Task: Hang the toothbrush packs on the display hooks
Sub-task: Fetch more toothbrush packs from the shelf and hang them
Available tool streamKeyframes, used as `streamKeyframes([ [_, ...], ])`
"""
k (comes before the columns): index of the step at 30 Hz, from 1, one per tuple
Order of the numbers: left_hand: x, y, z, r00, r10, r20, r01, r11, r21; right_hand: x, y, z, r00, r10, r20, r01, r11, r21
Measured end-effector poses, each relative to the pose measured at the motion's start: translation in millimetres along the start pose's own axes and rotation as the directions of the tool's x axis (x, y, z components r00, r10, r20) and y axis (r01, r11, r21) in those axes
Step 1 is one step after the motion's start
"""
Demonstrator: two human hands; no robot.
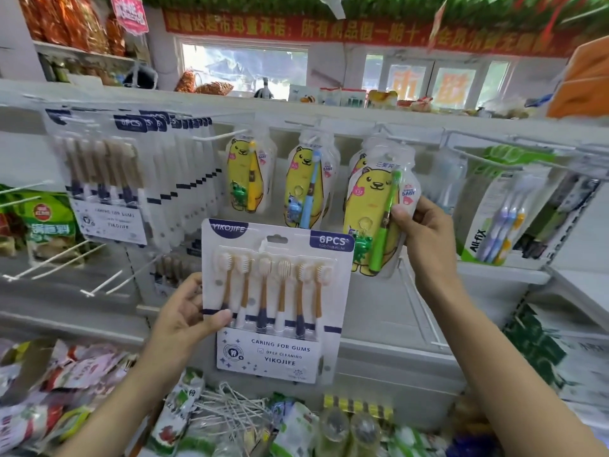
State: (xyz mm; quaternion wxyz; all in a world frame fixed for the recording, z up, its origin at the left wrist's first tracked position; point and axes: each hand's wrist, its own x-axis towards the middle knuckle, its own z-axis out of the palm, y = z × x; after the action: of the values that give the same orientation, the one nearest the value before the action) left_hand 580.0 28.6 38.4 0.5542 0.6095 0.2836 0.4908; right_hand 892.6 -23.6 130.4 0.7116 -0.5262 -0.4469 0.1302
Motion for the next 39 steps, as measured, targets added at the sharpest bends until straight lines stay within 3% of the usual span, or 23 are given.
streamKeyframes([
  [14,28.2,-12.7,-20.9,0.999,0.022,-0.023,-0.023,0.997,-0.074,91.3,49.8,9.8,0.993,0.103,-0.060,-0.111,0.981,-0.161],
  [20,25.6,-15.2,-41.5,0.999,0.009,-0.050,-0.013,0.997,-0.077,85.2,65.3,18.3,0.988,0.083,-0.133,-0.105,0.981,-0.166],
  [27,28.9,-16.7,-65.9,0.999,0.018,-0.031,-0.021,0.996,-0.083,52.8,97.5,20.4,0.953,0.247,-0.175,-0.274,0.949,-0.155],
  [32,25.7,-16.4,-81.6,1.000,0.009,0.027,-0.006,0.995,-0.096,2.4,87.2,25.3,0.957,0.078,-0.280,-0.181,0.913,-0.365],
  [36,17.7,-25.5,-99.0,0.997,-0.020,0.071,0.028,0.994,-0.109,-53.8,58.8,57.7,0.987,-0.073,-0.145,0.017,0.934,-0.356],
  [39,4.3,-38.7,-113.8,0.994,-0.062,0.089,0.072,0.992,-0.105,-101.7,37.8,91.6,0.998,-0.028,0.047,0.039,0.969,-0.244],
])
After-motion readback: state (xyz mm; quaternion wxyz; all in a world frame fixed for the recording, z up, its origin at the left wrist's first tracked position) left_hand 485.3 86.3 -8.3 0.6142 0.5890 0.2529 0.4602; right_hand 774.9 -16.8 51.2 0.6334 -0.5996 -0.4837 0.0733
